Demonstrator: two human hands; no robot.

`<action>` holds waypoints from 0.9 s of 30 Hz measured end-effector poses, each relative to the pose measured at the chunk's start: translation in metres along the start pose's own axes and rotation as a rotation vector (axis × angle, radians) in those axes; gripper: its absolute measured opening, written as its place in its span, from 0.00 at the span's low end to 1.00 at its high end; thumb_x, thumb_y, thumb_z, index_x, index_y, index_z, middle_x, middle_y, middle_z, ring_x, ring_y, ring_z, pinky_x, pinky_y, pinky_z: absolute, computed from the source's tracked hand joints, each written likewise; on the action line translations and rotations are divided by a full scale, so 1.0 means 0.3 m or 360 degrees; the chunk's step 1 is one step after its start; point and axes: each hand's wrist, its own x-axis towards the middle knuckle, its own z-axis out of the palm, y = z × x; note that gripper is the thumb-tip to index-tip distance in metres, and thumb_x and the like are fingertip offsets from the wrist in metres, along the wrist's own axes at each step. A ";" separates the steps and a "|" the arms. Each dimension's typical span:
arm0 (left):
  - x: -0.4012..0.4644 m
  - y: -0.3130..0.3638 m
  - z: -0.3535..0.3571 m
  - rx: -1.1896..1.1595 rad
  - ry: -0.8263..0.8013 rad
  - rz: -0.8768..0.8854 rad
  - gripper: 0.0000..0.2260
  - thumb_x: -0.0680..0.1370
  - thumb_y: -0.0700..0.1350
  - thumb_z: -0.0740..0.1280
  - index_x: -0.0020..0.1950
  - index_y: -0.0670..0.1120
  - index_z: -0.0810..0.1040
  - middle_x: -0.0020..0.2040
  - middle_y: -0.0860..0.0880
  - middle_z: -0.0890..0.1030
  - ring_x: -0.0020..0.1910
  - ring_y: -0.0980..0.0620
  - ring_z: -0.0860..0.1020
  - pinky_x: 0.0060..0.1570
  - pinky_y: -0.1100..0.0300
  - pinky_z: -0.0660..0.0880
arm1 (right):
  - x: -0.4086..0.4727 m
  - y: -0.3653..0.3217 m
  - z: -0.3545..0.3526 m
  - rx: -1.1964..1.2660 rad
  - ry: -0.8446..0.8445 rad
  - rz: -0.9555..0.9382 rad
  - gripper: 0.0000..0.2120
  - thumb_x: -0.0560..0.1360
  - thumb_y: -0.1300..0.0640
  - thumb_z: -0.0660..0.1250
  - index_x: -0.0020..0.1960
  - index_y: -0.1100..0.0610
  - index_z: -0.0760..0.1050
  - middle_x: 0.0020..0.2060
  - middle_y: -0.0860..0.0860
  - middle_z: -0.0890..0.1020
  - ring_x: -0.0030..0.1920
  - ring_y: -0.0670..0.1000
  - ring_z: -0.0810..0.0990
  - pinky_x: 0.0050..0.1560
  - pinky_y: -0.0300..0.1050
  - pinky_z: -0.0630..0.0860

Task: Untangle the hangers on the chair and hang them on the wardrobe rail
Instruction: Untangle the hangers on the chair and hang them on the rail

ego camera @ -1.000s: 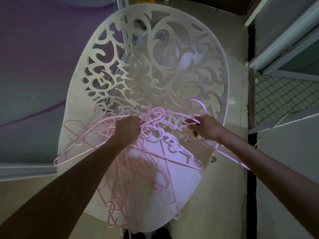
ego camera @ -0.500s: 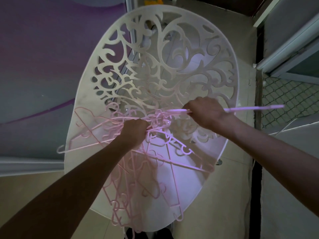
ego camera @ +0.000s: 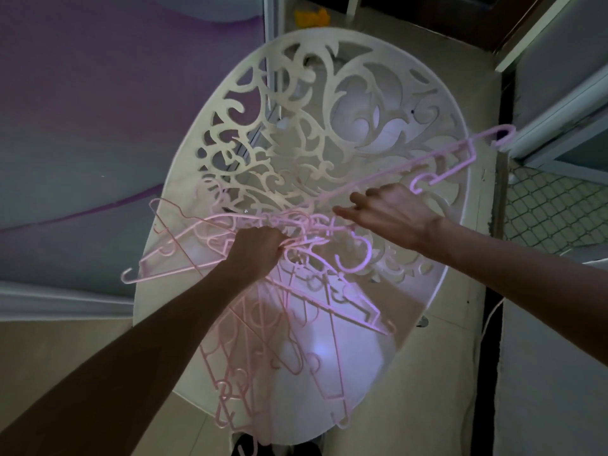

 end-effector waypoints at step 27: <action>-0.078 -0.068 -0.129 -0.0422 0.0102 -0.0258 0.16 0.77 0.53 0.65 0.62 0.50 0.75 0.60 0.51 0.78 0.55 0.51 0.78 0.51 0.61 0.69 | -0.051 -0.061 -0.012 0.2141 -0.0603 0.1219 0.16 0.77 0.63 0.59 0.62 0.53 0.76 0.28 0.51 0.72 0.26 0.48 0.67 0.16 0.30 0.60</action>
